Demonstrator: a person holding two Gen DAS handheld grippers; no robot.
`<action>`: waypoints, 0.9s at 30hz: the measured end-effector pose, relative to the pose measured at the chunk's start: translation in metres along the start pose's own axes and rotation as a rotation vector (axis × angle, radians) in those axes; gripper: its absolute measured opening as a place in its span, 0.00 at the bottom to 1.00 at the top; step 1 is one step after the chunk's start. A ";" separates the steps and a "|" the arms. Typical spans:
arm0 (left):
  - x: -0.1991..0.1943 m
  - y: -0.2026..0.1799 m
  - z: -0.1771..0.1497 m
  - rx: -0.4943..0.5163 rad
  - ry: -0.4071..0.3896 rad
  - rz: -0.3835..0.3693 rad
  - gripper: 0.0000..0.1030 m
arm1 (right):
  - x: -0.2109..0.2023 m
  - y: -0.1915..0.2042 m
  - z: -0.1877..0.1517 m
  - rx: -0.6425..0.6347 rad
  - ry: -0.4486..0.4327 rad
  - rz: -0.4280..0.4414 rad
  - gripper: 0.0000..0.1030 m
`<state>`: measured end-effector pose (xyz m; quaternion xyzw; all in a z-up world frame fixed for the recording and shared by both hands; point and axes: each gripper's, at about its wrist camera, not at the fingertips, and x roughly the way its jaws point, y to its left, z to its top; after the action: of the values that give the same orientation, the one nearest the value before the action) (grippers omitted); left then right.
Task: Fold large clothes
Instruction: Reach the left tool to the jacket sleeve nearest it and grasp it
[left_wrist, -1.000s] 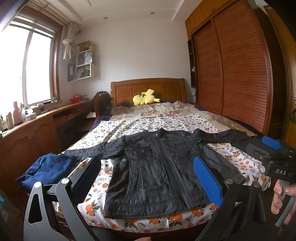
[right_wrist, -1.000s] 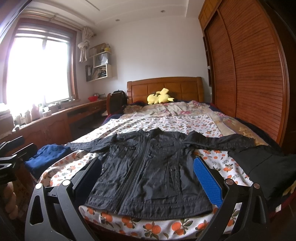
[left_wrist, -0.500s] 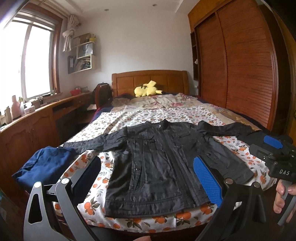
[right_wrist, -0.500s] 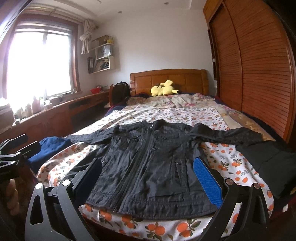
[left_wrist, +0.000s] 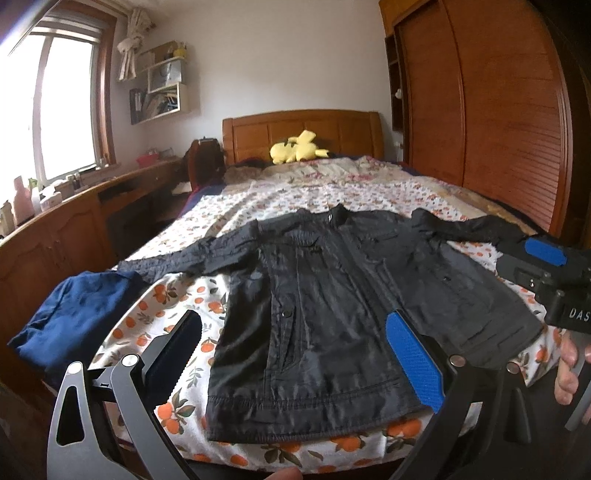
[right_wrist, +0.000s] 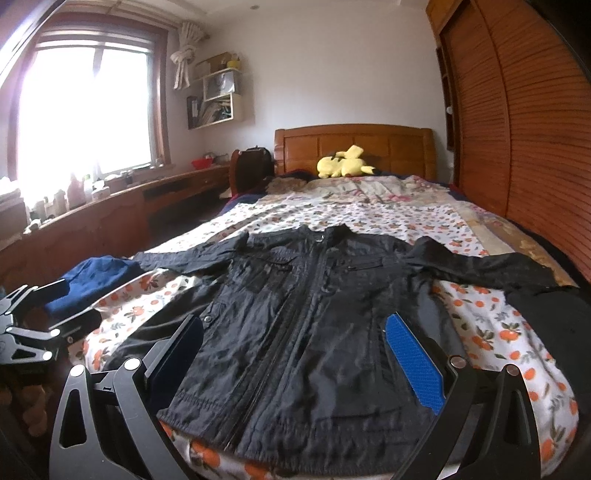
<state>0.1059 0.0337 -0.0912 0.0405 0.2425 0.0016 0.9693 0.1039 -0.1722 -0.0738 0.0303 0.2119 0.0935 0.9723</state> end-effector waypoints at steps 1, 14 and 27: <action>0.005 0.001 -0.001 -0.001 0.006 -0.004 0.98 | 0.007 0.000 0.000 -0.006 0.003 0.003 0.93; 0.090 0.039 0.001 -0.038 0.078 0.022 0.98 | 0.095 0.001 0.016 -0.048 0.005 0.042 0.93; 0.141 0.089 0.016 -0.123 0.132 0.084 0.98 | 0.182 0.022 0.044 -0.074 0.029 0.173 0.93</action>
<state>0.2392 0.1247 -0.1359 -0.0093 0.3033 0.0597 0.9510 0.2807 -0.1166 -0.1057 0.0113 0.2187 0.1852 0.9580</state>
